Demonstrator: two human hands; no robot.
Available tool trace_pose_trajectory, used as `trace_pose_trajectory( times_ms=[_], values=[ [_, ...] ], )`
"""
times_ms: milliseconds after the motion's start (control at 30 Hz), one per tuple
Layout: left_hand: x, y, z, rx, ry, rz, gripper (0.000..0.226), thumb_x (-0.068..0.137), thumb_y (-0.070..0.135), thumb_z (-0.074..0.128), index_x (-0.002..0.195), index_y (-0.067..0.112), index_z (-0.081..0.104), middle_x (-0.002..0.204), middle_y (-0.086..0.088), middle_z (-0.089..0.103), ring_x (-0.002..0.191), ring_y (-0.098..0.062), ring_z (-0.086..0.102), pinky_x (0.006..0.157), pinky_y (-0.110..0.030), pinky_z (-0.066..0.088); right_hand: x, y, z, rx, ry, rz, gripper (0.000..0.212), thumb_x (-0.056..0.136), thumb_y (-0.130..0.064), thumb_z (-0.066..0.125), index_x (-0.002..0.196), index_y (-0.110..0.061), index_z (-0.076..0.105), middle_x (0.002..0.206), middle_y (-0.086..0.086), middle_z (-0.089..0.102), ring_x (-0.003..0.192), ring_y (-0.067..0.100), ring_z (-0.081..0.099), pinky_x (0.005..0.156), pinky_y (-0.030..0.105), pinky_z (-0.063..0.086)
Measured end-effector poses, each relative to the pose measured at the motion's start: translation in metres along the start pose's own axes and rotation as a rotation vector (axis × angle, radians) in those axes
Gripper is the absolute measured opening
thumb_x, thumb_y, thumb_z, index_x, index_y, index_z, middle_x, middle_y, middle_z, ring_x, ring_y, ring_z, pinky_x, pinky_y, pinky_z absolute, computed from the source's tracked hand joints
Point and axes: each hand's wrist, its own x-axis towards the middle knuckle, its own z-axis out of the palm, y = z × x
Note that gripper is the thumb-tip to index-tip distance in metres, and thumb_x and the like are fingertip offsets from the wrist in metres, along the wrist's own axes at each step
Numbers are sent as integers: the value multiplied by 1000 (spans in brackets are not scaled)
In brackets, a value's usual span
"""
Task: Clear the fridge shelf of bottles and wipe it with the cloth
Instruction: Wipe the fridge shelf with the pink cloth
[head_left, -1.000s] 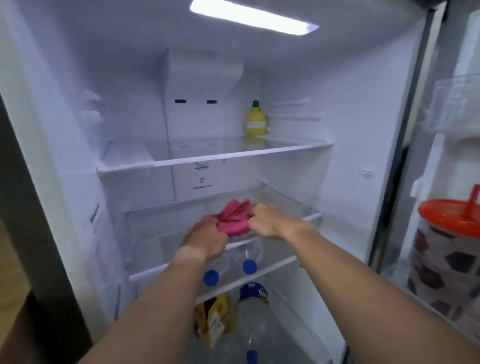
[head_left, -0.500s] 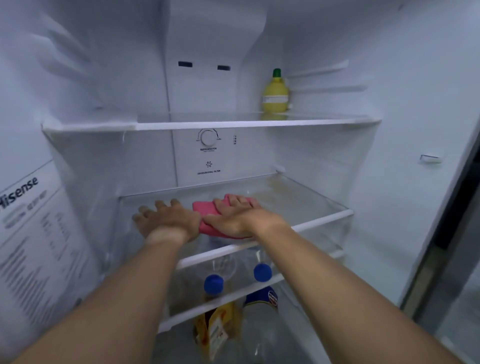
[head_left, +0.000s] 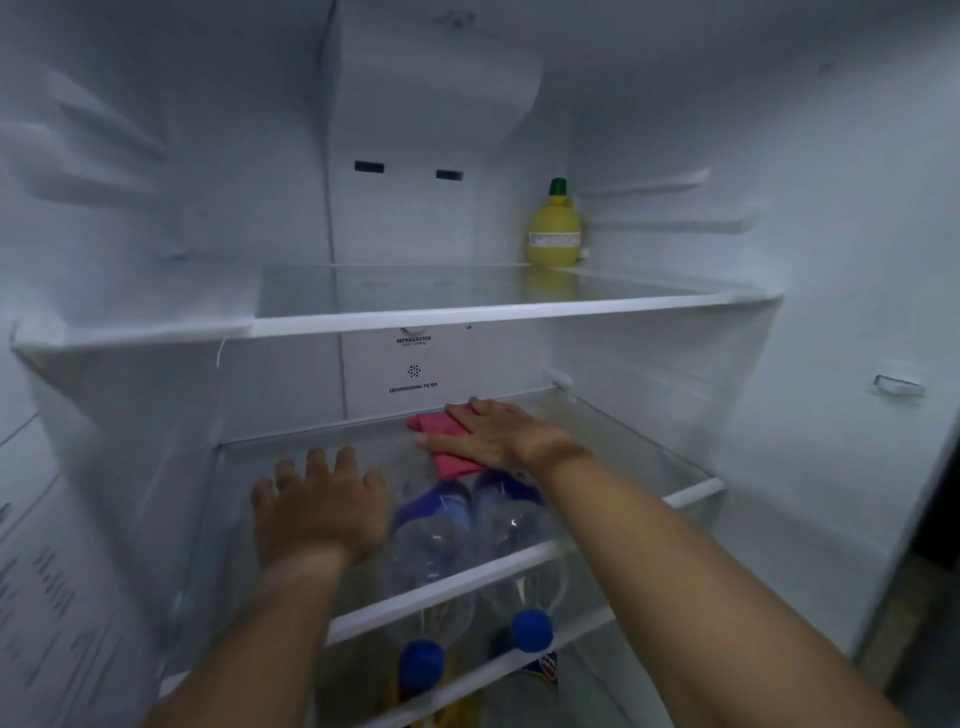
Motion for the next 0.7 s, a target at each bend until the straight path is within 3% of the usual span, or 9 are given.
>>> trace_pose_trajectory(
  times_ms=[67,167,200,267,367,467,600,700],
  values=[
    [7,4,-3,-9,-61,-22,61,97,48,20,154,26,20,163,-6,17,148,-37,16,117,-54,14,-1,4,-3,87,47,36,105,79,-93,26,162,-29,18,170,7,11,155,32,6,121,54,-1],
    [19,4,-4,-9,-120,-41,63,98,50,17,157,30,10,166,-3,4,152,-35,5,119,-56,5,-1,11,-3,-1,5,-13,120,62,-100,6,162,-34,12,171,6,3,157,30,2,123,53,3],
    [23,4,-3,2,-108,-39,63,98,49,16,157,30,12,166,-3,5,151,-35,6,119,-57,6,1,14,-3,-5,13,-24,112,68,-97,4,162,-37,10,172,4,0,157,28,2,124,51,5],
    [28,3,-1,24,-93,-34,63,97,49,15,156,29,14,166,-4,9,151,-35,9,118,-58,7,-1,22,0,66,97,-94,75,94,-77,21,160,-42,14,171,-3,5,157,23,10,124,44,9],
    [29,4,4,39,-76,-29,62,97,49,15,155,28,17,165,-5,12,150,-36,12,118,-59,9,-13,35,8,55,114,-299,56,99,-72,18,153,-62,10,169,-14,16,155,12,9,124,37,1],
    [30,4,6,24,-49,-27,63,95,49,16,154,28,20,164,-5,16,148,-35,15,116,-60,11,-12,45,12,-1,42,-294,54,97,-74,11,148,-68,-4,169,-21,7,155,7,0,124,41,-4],
    [28,4,5,6,-57,-22,63,96,49,18,155,29,16,164,-4,13,149,-35,13,116,-60,10,14,53,-2,-91,55,-183,64,95,-72,21,155,-58,1,169,-16,13,156,16,10,123,43,5],
    [28,3,5,5,-45,-27,63,96,49,18,156,30,15,165,-3,13,150,-34,12,117,-58,9,36,73,-1,-103,87,-35,89,70,-92,10,153,-61,1,169,-12,17,155,23,17,123,50,11]
  ],
)
